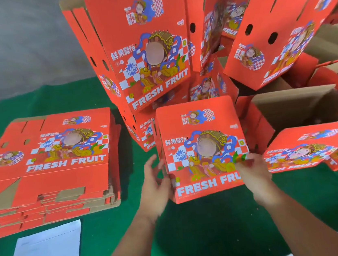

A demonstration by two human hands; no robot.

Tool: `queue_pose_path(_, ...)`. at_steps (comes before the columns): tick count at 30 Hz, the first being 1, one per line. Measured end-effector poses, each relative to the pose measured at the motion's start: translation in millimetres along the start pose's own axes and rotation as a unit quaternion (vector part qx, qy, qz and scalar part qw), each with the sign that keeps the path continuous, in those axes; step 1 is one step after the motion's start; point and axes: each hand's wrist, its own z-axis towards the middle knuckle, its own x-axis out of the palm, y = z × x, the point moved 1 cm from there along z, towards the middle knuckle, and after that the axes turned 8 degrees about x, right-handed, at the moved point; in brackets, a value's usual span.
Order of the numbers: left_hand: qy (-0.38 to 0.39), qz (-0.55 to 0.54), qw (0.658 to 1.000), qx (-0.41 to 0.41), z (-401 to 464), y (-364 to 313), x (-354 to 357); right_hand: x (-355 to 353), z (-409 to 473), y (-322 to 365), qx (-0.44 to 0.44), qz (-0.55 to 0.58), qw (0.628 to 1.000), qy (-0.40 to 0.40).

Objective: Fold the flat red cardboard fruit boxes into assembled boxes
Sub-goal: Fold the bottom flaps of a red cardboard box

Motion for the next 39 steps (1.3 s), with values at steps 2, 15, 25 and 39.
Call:
queue_pose_path(2, 0.024, -0.016, 0.997, -0.072, 6, -3, 4, 7, 2, 4, 0.007, -0.016, 1.000, 0.004)
queue_pose_path(15, 0.115, -0.005, 0.991, -0.072, 18, 19, 49, 25, 18, -10, 0.145, 0.191, 0.964, -0.112)
queue_pose_path(25, 0.115, 0.112, 0.982, -0.099, 59, 5, 51, 66, 6, -1, 0.110, 0.284, 0.953, 0.005)
queue_pose_path(39, 0.021, -0.071, 0.991, -0.108, 57, 29, 63, 49, 53, -18, 0.174, 0.337, 0.925, -0.018)
